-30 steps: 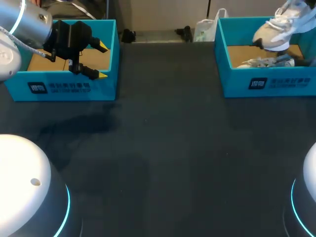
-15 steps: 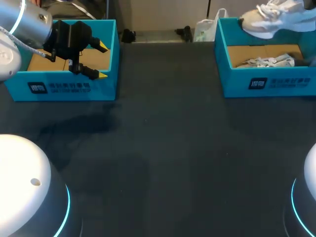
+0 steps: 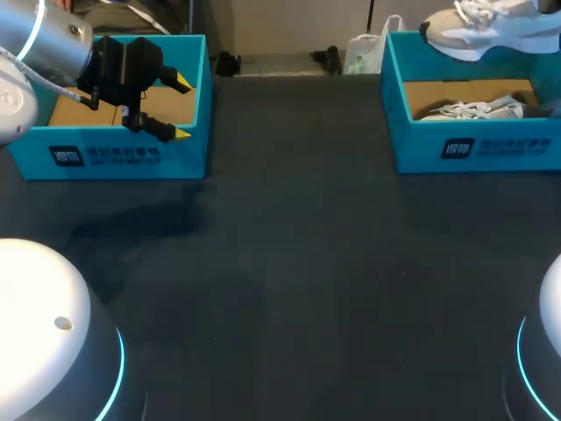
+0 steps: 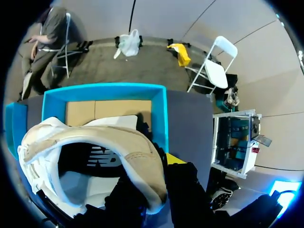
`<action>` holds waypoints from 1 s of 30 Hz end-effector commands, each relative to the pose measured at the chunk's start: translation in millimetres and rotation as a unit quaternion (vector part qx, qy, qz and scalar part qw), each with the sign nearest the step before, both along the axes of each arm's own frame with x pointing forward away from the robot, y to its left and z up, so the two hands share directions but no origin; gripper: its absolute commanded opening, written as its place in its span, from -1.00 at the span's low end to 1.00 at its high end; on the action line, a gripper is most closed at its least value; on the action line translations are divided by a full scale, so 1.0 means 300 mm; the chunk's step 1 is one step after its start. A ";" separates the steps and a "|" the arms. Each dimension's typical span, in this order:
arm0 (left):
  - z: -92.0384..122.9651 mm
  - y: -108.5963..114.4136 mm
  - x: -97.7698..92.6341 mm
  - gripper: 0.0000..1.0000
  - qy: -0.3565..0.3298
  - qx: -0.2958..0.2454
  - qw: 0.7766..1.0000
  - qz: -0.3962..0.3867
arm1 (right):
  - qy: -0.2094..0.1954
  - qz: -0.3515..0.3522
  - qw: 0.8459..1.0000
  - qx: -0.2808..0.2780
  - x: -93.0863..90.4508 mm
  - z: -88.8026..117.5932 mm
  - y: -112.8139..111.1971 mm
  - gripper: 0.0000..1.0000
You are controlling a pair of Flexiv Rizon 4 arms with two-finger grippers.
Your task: Take the shoe out of the shoebox, open the shoe tongue, remove and reinsert the insole, then place the shoe into the shoebox
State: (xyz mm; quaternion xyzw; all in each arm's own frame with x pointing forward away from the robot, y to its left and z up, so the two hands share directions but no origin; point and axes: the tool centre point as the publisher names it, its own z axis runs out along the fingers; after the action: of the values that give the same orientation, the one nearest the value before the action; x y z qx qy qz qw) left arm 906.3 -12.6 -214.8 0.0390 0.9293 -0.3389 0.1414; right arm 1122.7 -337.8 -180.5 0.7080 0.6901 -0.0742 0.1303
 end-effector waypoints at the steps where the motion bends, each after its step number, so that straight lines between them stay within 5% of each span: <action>1: 0.001 0.000 0.001 1.00 0.001 0.001 1.000 0.000 | 0.000 -0.005 1.000 0.025 0.002 -0.002 0.002 -1.00; 30: 0.001 0.000 0.001 1.00 0.001 0.001 1.000 0.000 | -0.023 -0.100 0.993 -0.067 0.036 -0.195 -0.046 -1.00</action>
State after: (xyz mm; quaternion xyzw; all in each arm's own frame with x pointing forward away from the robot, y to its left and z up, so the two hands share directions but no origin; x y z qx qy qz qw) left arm 906.3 -12.7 -214.8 0.0390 0.9293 -0.3389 0.1413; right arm 1129.3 -351.7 -233.9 0.7643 0.6068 -0.1155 0.1854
